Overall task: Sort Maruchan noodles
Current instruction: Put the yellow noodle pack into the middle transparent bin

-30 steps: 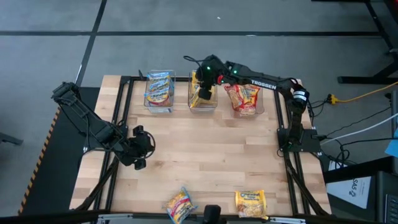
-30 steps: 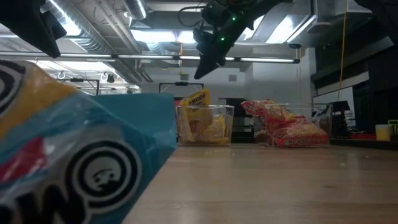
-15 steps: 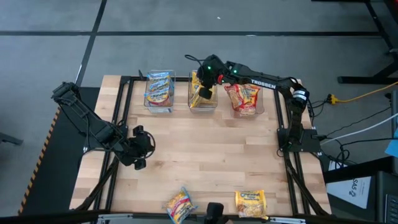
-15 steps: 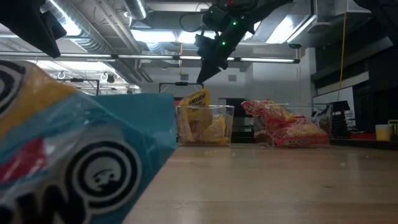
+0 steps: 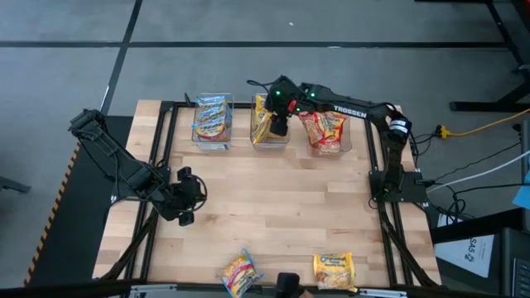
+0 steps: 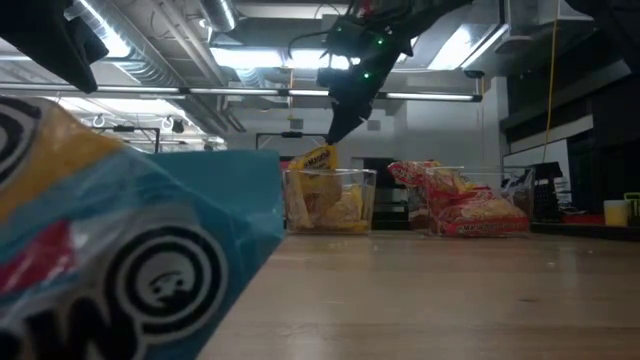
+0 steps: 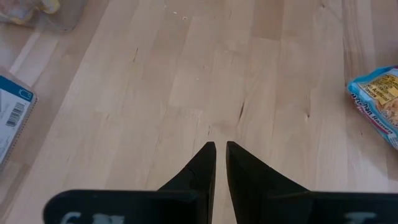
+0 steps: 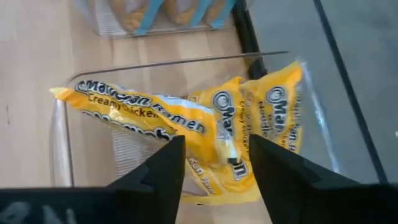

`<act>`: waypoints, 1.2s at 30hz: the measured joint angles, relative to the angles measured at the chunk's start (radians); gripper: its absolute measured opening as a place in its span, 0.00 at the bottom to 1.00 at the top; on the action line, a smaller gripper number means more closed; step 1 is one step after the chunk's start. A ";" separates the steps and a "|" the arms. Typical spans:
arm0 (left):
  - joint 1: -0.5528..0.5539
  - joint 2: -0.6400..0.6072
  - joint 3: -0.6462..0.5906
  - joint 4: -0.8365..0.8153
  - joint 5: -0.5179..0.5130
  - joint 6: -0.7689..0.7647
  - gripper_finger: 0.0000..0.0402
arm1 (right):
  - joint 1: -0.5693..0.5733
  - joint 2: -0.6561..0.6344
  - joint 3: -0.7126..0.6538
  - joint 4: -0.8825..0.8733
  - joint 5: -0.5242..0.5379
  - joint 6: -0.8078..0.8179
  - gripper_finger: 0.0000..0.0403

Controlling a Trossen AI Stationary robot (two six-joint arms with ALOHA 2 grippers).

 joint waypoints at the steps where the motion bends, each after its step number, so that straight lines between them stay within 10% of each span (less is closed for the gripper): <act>1: 0.000 0.000 0.000 0.000 0.000 0.000 0.08 | 0.000 0.004 0.000 -0.008 -0.009 -0.001 0.43; 12: 0.000 0.000 0.000 0.001 0.000 0.000 0.08 | 0.001 0.077 0.000 0.000 -0.003 -0.002 0.02; 36: 0.000 0.000 0.000 0.000 0.000 0.001 0.08 | 0.060 0.068 0.030 -0.044 0.005 0.437 0.00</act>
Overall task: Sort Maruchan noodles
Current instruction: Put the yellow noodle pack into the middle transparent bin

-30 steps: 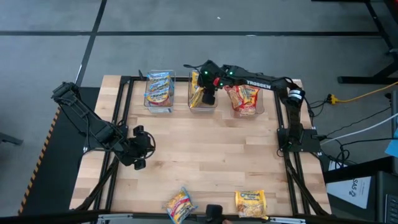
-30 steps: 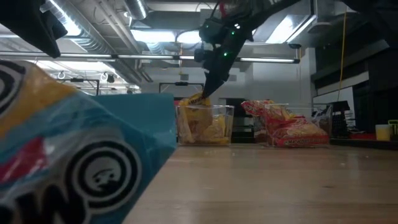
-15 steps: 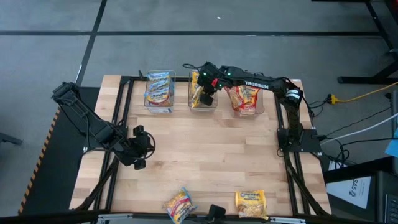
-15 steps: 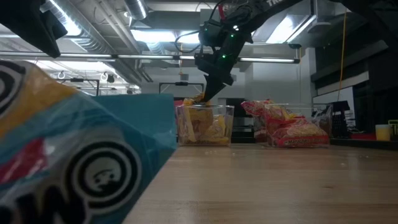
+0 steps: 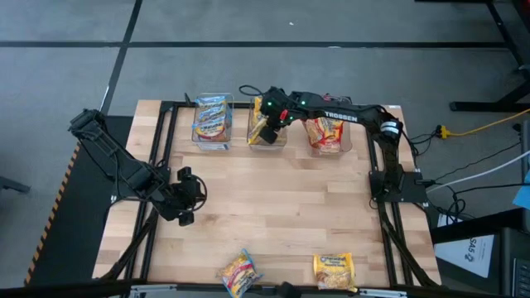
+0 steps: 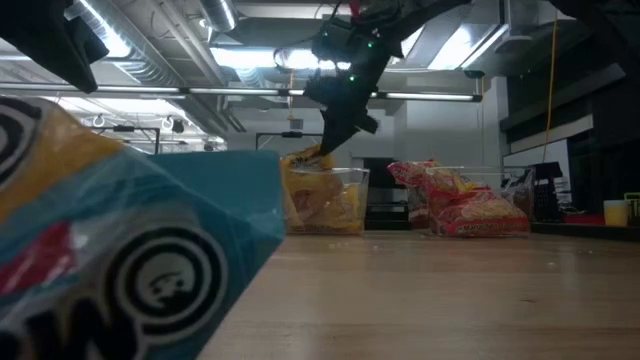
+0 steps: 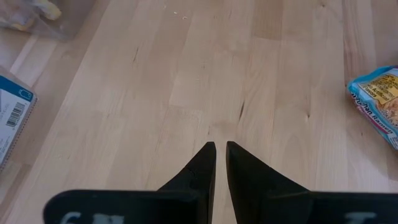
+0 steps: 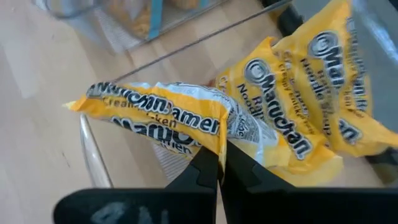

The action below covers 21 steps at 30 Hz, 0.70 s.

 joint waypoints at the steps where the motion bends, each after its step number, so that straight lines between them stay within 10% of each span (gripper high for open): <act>1: 0.000 0.000 0.000 0.000 0.000 0.000 0.08 | 0.003 -0.001 0.009 -0.011 0.012 0.007 0.00; 21: 0.000 0.000 0.000 0.000 0.000 0.001 0.08 | -0.015 -0.001 0.108 -0.180 0.071 0.439 0.00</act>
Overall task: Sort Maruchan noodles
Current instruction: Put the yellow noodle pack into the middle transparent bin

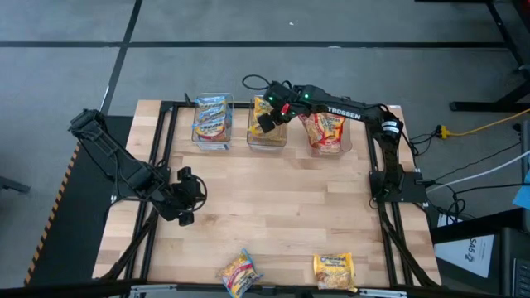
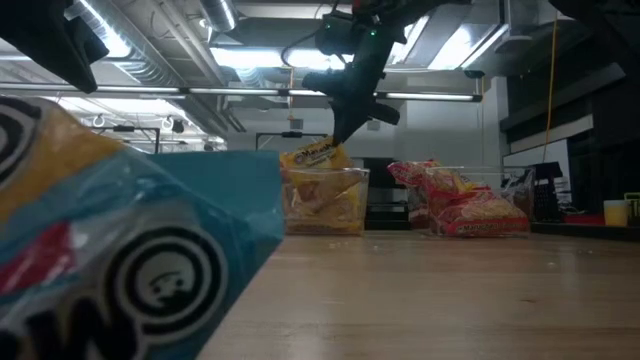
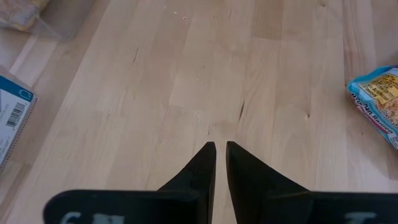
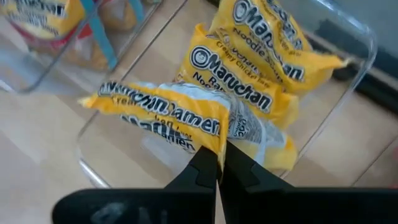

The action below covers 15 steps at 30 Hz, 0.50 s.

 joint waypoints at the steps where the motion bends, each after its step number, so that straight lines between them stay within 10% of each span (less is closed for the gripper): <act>1: 0.000 0.000 0.000 0.000 0.000 0.000 0.08 | -0.002 0.000 0.000 0.000 -0.016 0.032 0.00; 15: 0.000 0.000 0.000 0.000 0.000 0.000 0.08 | -0.005 0.000 0.000 0.000 -0.064 0.228 0.06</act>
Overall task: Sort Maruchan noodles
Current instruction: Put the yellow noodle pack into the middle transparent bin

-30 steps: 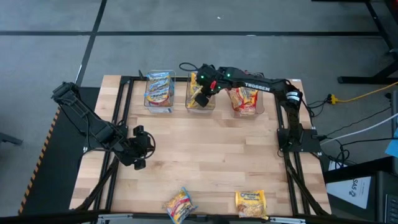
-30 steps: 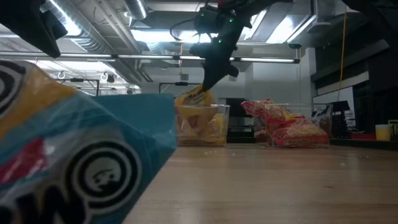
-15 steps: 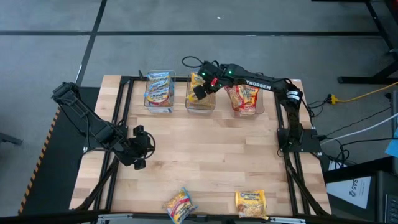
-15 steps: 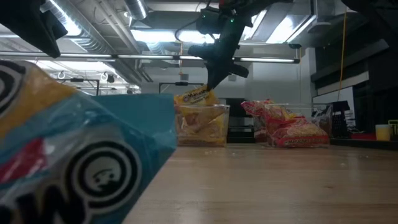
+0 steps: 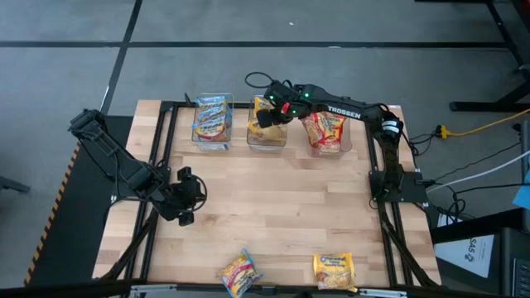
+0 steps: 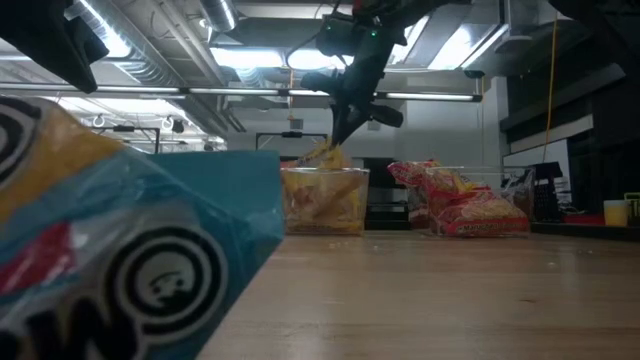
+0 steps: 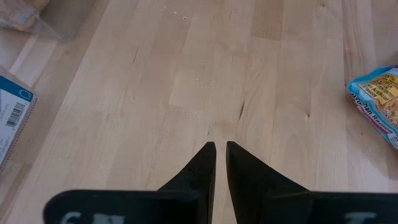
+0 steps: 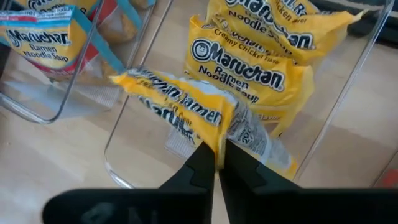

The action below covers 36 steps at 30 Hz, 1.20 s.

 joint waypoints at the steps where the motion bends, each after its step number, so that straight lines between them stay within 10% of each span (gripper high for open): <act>1: 0.000 0.000 0.000 0.000 0.000 0.000 0.08 | 0.000 0.000 0.000 -0.001 0.000 0.011 0.07; 17: 0.000 0.000 0.000 0.000 0.000 0.000 0.08 | -0.050 0.000 0.000 0.106 0.066 -0.013 0.25; 22: 0.000 0.000 0.000 0.000 0.000 0.000 0.08 | -0.068 0.000 0.000 0.157 -0.258 -0.092 0.26; 28: 0.000 0.000 0.000 0.000 0.000 0.000 0.08 | 0.007 0.000 -0.001 -0.117 -0.695 -0.316 0.26; 36: 0.000 0.000 0.000 0.000 0.000 0.000 0.08 | 0.309 0.000 -0.002 -0.634 -0.513 -0.437 0.26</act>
